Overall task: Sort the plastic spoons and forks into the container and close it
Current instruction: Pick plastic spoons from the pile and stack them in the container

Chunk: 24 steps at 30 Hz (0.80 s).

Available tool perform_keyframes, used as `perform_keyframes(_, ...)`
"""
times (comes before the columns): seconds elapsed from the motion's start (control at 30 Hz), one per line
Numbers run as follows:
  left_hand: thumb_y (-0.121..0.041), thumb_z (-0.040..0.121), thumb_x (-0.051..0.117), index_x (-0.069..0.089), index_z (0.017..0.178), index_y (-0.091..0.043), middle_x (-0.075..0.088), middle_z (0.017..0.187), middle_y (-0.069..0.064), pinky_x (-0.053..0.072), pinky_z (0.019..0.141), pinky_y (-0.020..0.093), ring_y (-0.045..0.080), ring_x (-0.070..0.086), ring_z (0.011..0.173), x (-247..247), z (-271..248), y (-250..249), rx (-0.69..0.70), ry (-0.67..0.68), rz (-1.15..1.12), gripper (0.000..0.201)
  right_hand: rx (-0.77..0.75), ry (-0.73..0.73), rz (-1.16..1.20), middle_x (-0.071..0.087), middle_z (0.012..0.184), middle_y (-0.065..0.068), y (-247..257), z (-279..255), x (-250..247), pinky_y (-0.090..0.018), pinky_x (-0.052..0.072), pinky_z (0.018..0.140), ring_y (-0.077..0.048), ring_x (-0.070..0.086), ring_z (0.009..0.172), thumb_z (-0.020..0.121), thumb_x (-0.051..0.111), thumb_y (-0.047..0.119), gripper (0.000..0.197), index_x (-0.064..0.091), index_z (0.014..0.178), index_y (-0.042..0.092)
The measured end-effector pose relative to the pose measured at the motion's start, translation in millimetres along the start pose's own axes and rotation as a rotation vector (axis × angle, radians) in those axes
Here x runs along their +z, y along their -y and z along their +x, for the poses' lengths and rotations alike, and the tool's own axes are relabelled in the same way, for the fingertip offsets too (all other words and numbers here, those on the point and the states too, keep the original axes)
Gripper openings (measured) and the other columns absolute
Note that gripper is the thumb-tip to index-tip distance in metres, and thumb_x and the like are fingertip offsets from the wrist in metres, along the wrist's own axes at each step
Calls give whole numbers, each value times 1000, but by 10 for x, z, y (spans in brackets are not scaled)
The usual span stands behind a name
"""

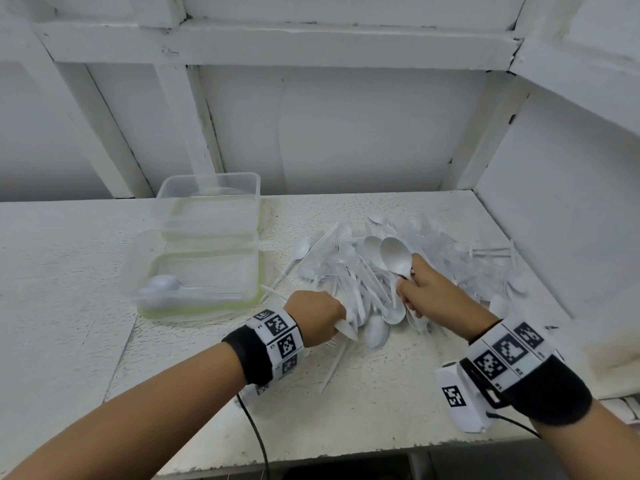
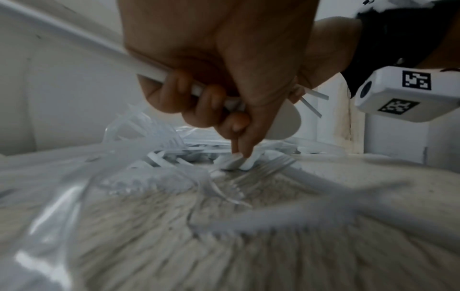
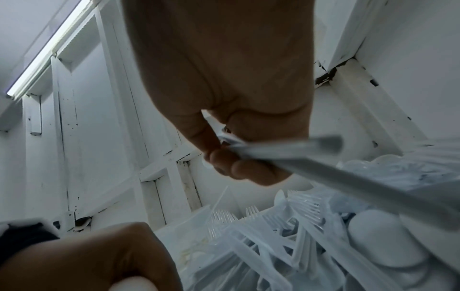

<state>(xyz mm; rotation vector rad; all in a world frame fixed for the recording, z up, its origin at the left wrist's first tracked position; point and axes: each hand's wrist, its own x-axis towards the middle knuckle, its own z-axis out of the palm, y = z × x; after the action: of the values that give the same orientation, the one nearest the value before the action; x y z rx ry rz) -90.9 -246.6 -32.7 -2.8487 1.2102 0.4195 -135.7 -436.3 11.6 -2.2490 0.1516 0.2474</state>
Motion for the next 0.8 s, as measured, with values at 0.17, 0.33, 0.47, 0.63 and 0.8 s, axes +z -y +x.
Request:
perform_keyframes(0.17,-30,94,44,62,101,-20,65,98,-4,39,65,25,18,60,90,-66,-78,93,5,-189,-122,22,-23,-125,43,40,79,-5,-58,1,-12,-27,31,61,-13,37,67,92,43,11,19,44,109,2)
perform_keyframes(0.33,-28,91,52,57,103,-19,63,100,-6,38,64,25,16,58,89,-175,-227,232,-48,-365,-286,16,-37,-180,52,39,74,-1,-100,25,30,-23,30,59,-11,37,64,92,45,15,12,47,97,4)
perform_keyframes(0.47,-31,87,63,57,85,-24,57,76,-17,38,61,14,0,53,71,-197,-341,401,-37,-218,-542,9,-71,-146,52,44,74,2,-80,57,104,-20,33,60,-10,42,66,93,48,15,12,46,85,24)
perform_keyframes(0.63,-27,86,63,54,76,-30,55,76,-13,38,60,7,-2,51,66,-295,-494,531,-100,-241,-769,14,-57,-167,-20,64,98,-8,-53,94,169,-32,47,79,-22,60,93,89,59,24,22,57,106,11)
perform_keyframes(0.8,-18,98,43,57,88,-17,55,78,-3,37,58,17,5,47,63,-428,-561,676,-255,-508,-1073,17,-14,-133,-186,65,93,-3,-11,112,275,-30,43,71,-19,59,84,91,54,33,26,59,100,9)
